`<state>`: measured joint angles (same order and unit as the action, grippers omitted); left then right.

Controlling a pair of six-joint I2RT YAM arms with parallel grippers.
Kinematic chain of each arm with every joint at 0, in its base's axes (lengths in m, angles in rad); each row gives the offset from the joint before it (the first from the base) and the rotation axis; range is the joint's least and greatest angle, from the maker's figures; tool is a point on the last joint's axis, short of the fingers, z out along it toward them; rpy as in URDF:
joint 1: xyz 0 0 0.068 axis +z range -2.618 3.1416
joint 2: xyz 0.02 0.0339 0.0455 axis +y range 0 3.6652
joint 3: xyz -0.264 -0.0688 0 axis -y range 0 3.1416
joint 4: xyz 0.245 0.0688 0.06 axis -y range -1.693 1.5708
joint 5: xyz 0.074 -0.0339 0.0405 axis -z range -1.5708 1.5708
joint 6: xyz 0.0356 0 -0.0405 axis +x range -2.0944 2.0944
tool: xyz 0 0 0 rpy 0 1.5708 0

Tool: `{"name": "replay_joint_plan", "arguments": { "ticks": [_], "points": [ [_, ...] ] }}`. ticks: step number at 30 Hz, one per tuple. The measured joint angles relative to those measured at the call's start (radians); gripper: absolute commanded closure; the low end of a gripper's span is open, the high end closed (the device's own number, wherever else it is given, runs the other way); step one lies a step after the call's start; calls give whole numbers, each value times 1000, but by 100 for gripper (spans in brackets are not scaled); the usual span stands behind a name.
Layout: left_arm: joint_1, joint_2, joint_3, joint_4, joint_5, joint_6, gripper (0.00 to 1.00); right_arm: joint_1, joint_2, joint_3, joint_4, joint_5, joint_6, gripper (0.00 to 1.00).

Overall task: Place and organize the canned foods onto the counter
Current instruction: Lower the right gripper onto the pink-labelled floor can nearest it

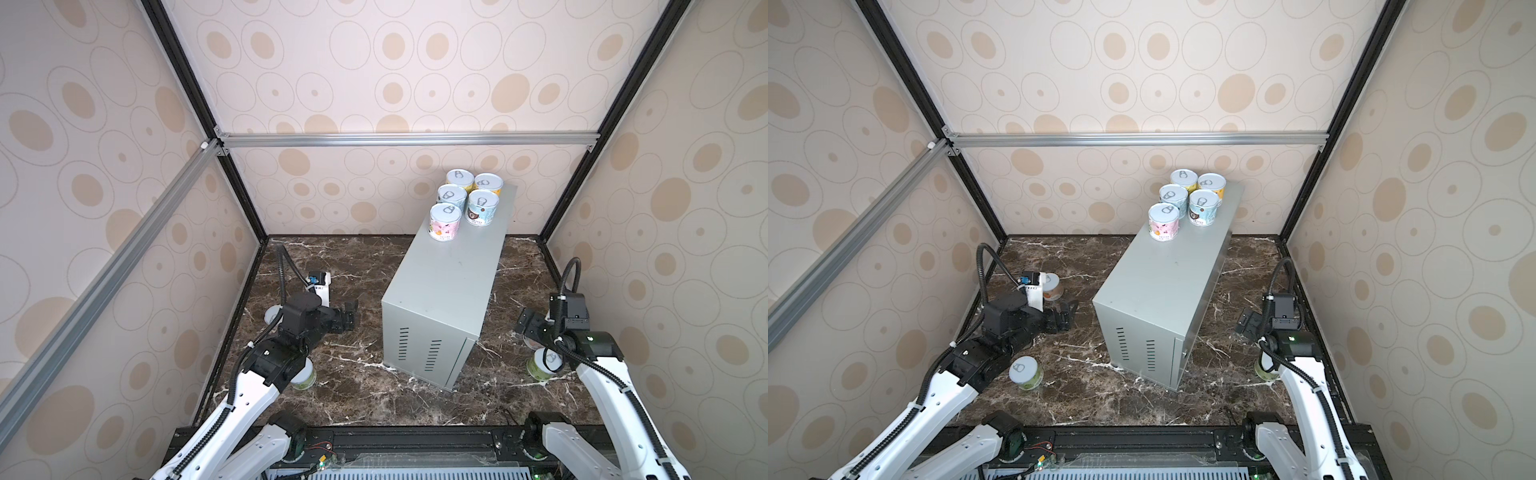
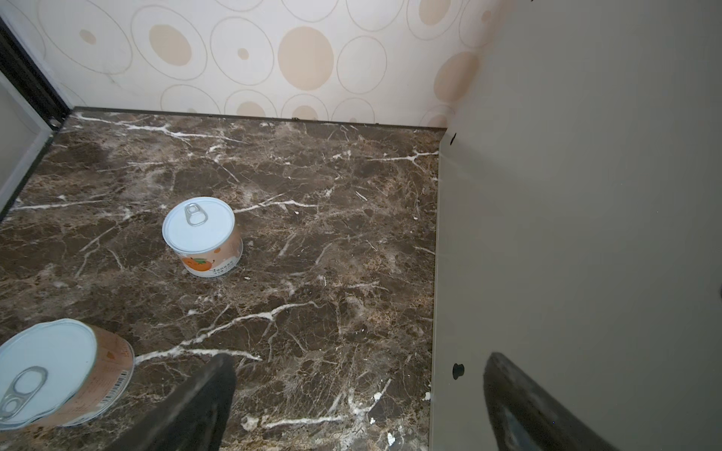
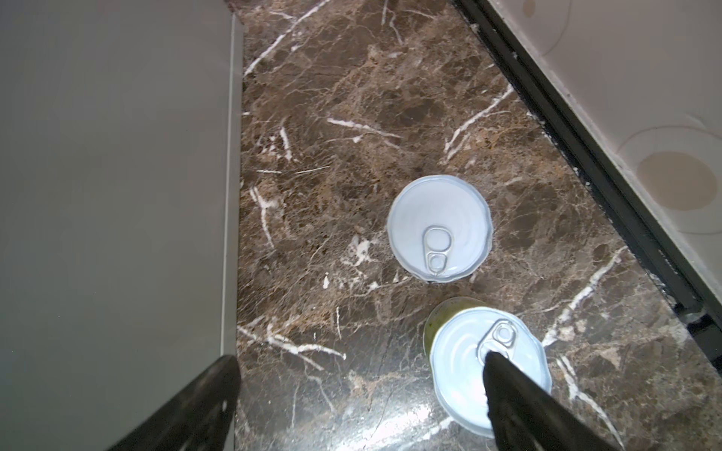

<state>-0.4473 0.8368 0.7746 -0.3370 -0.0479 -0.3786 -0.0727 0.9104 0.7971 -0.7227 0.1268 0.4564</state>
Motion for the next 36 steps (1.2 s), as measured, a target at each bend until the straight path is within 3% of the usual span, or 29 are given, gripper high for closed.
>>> {"name": "replay_joint_plan", "arguments": {
  "ticks": [17, 29, 36],
  "points": [
    [42, -2, -66, 55, 60, 8, 1, -342, 237, -16, 205, -138, 29, 1],
    [49, -11, -88, 76, 91, 8, 1, -367, 454, 4, 301, -210, 54, 1],
    [50, -11, -96, 85, 93, 8, 1, -367, 505, 19, 309, -225, 31, 1]
  ]
}}
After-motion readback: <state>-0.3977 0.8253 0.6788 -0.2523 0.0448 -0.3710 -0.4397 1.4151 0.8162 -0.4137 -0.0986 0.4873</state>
